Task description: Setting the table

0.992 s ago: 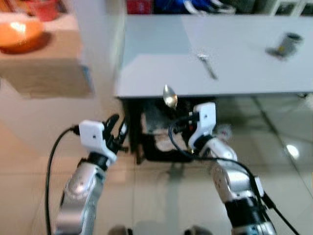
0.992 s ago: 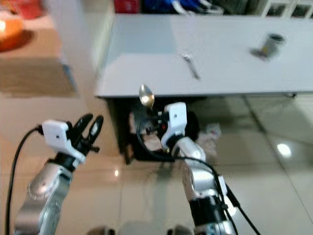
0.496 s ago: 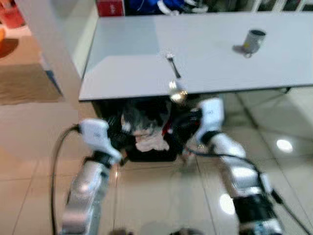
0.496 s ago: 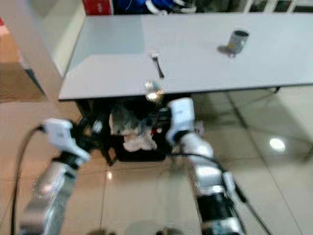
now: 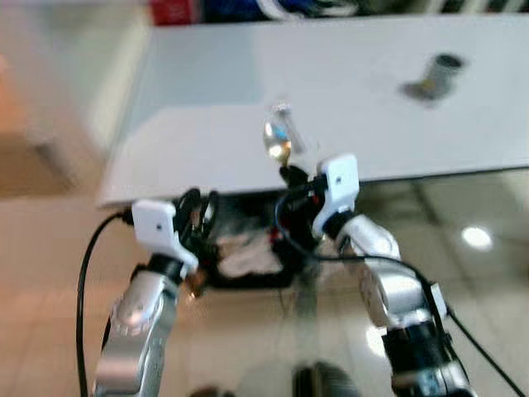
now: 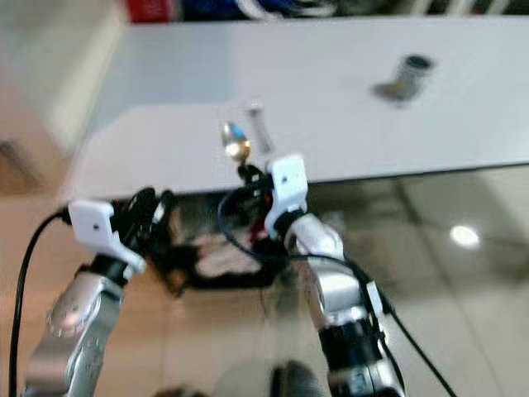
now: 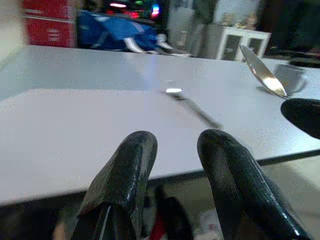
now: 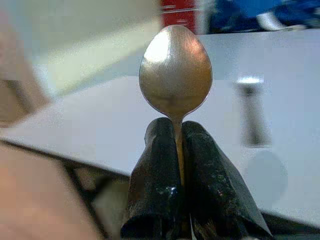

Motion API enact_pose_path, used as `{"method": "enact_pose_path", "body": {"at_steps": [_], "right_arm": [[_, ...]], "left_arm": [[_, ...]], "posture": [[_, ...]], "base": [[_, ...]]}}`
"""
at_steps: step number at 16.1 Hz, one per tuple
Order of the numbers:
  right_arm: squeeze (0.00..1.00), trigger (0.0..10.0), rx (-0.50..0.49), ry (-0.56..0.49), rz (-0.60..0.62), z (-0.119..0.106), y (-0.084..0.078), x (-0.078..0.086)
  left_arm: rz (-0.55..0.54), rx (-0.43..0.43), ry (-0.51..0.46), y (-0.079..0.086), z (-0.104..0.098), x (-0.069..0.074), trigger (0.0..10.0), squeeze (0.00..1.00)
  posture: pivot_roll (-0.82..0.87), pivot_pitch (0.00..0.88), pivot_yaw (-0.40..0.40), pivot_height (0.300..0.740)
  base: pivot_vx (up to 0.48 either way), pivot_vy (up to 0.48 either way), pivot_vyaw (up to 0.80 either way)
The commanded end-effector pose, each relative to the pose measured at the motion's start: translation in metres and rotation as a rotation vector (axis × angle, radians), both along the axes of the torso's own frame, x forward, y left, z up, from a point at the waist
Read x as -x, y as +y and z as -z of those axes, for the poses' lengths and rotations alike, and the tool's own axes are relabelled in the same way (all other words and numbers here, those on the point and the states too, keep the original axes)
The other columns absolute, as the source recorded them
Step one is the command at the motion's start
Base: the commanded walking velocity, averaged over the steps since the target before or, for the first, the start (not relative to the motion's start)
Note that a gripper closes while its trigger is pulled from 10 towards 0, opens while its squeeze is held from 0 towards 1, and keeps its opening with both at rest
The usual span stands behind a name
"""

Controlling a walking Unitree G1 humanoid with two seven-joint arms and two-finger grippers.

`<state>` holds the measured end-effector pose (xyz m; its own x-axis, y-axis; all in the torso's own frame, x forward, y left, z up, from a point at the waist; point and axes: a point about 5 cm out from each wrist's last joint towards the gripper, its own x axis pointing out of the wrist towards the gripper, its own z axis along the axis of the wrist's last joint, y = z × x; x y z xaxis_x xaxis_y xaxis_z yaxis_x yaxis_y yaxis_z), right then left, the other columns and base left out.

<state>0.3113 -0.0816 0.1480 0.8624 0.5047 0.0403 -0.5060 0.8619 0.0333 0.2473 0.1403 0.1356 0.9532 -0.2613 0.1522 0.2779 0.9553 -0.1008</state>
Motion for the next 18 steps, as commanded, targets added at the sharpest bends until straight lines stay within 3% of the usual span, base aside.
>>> {"method": "enact_pose_path", "body": {"at_steps": [1, 4, 9, 12, 14, 18], "right_arm": [[0.00, 10.0, 0.004, -0.023, 0.032, -0.008, -0.002, -0.003], [0.00, 10.0, 0.089, -0.024, 0.089, -0.016, -0.001, -0.009], [0.00, 10.0, 0.139, -0.010, 0.185, -0.031, 0.001, -0.017], [0.00, 10.0, 0.165, 0.015, 0.202, -0.034, 0.007, -0.019], [0.00, 10.0, 0.146, 0.095, 0.219, -0.031, 0.014, -0.023], [0.00, 10.0, 0.163, 0.160, 0.306, -0.026, 0.020, -0.034]], "left_arm": [[0.007, -0.013, -0.010, -0.003, -0.003, 0.002, 10.0, 0.00], [0.009, -0.015, -0.009, -0.003, -0.003, 0.002, 10.0, 0.00], [-0.009, -0.017, -0.005, -0.004, -0.004, 0.001, 10.0, 0.00], [-0.076, 0.012, 0.032, -0.001, -0.001, -0.001, 10.0, 0.00], [-0.078, 0.044, 0.084, 0.000, 0.002, 0.000, 10.0, 0.00], [-0.098, 0.015, 0.060, 0.000, -0.005, 0.006, 10.0, 0.00]], "posture": [[-0.08, 0.135, 0.002, 0.740], [-0.08, 0.136, -0.001, 0.740], [-0.09, 0.140, -0.011, 0.740], [-0.09, 0.148, -0.016, 0.740], [-0.08, 0.160, -0.018, 0.740], [-0.07, 0.195, -0.013, 0.740]], "base": [[0.480, 0.000, 0.00], [0.480, 0.000, 0.00], [0.467, 0.000, 0.00], [0.000, 0.000, 0.00], [0.000, 0.379, 0.00], [0.000, 0.120, 0.00]]}}
